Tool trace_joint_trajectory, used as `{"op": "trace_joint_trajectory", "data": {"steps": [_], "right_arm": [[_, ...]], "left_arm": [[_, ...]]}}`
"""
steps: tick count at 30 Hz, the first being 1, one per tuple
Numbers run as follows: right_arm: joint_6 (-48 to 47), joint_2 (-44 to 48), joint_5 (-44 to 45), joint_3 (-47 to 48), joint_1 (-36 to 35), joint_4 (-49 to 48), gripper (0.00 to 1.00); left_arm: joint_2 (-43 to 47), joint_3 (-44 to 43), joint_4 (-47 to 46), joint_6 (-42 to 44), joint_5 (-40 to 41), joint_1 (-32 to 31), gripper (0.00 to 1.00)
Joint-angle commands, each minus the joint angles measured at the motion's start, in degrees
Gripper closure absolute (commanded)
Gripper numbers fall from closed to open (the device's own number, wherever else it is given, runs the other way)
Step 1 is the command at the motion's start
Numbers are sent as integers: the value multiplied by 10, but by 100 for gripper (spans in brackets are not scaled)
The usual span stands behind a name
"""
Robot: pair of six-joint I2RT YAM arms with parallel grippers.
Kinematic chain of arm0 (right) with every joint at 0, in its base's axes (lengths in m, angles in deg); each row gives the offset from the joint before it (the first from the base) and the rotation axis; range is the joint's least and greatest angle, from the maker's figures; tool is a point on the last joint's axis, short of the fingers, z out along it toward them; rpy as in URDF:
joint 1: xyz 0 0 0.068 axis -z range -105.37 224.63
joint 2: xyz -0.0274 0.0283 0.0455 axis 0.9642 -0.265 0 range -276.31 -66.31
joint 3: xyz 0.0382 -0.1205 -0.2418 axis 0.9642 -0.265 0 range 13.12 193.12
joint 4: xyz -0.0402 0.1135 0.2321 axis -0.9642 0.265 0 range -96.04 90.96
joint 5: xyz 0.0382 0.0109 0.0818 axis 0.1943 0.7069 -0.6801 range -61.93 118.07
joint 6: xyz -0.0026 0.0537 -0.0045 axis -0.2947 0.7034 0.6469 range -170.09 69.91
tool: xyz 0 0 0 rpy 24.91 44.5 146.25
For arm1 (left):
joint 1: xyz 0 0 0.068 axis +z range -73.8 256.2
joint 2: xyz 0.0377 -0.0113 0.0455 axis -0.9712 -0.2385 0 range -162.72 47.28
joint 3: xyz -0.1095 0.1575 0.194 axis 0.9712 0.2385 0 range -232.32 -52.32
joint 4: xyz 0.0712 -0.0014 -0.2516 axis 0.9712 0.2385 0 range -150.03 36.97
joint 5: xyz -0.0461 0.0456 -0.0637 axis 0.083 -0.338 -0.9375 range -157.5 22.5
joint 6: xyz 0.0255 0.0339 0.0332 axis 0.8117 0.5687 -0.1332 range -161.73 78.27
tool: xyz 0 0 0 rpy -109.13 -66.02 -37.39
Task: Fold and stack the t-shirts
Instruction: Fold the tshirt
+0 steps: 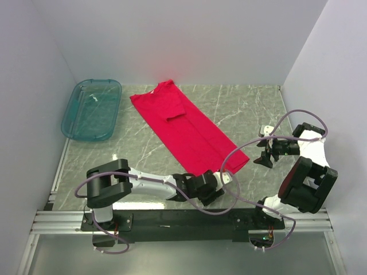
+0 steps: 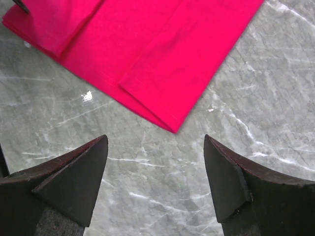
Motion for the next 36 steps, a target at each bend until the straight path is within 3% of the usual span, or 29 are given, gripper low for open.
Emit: {"op": "trace_joint_trajectory", "data": {"steps": [1, 8, 12, 14, 18, 20, 21, 22, 30, 34, 36], "right_arm": [[-8, 0, -12, 4, 4, 15, 16], [-17, -12, -24, 3, 5, 32, 16], [-18, -8, -18, -2, 6, 31, 16], [-22, -7, -17, -5, 6, 31, 16], [-30, -5, -3, -12, 5, 30, 16], [-32, -1, 10, -17, 4, 25, 16], [-35, 0, 17, -19, 3, 24, 16], [-45, 1, 30, -21, 2, 23, 16], [-155, 53, 136, -109, -26, -28, 13], [-201, 76, 160, -150, -67, -23, 14], [-195, 117, 177, -192, -110, -65, 14]], "left_arm": [[-11, -16, 15, 24, 38, -13, 36], [-69, -52, 64, 21, 119, -19, 42], [-88, -69, 99, 15, 166, -19, 58], [-87, -63, 104, 11, 180, -19, 61], [-82, -51, 111, 0, 176, -21, 78], [-78, -44, 103, -1, 168, -28, 82], [-75, -38, 99, -1, 164, -37, 94], [-71, -35, 96, 0, 160, -43, 99], [-29, 20, 65, -33, 80, -101, 99], [-21, 42, 39, -86, 36, -132, 99], [-11, 64, 25, -104, 25, -137, 99]]}}
